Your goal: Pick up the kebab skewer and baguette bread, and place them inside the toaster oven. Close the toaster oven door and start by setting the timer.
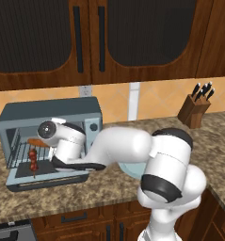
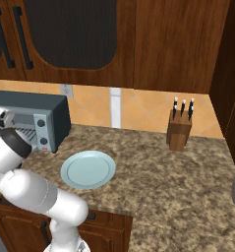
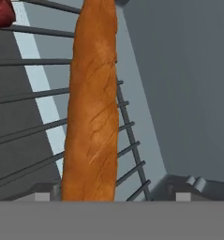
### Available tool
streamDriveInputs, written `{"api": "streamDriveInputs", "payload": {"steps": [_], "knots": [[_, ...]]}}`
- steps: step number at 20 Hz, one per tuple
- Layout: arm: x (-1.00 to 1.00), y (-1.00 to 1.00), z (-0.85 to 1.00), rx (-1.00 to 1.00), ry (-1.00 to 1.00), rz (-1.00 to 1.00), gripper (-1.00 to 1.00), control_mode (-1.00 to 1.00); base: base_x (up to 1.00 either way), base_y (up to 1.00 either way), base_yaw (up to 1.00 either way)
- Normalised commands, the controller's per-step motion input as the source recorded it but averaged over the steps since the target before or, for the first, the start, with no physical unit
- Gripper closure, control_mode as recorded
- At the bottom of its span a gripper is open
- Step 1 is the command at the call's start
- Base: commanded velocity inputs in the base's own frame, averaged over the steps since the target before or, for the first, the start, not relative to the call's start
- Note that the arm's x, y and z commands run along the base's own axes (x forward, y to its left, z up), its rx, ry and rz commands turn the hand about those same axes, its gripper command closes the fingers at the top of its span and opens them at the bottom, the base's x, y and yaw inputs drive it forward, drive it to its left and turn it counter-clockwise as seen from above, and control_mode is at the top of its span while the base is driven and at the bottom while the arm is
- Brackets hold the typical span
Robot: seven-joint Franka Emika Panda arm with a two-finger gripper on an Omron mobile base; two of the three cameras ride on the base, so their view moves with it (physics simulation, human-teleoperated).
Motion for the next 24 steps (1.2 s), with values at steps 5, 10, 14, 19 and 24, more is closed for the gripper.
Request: {"api": "streamDriveInputs", "payload": {"steps": [5,10,14,19,24], "knots": [[-0.37,-0.01,0.11,0.00,0.00,-0.04,-1.00,-1.00,0.00,0.00,0.00],[-0.45,0.00,0.43,0.05,0.00,-0.09,-1.00,-1.00,0.00,0.00,0.00],[-0.83,0.00,0.05,0.22,0.05,-0.41,-1.00,-1.00,0.00,0.00,0.00],[-0.43,0.09,-0.03,0.34,0.16,-0.65,-1.00,-1.00,0.00,0.00,0.00],[-0.32,0.54,-0.27,0.30,0.08,-0.58,-1.00,-1.00,0.00,0.00,0.00]]}}
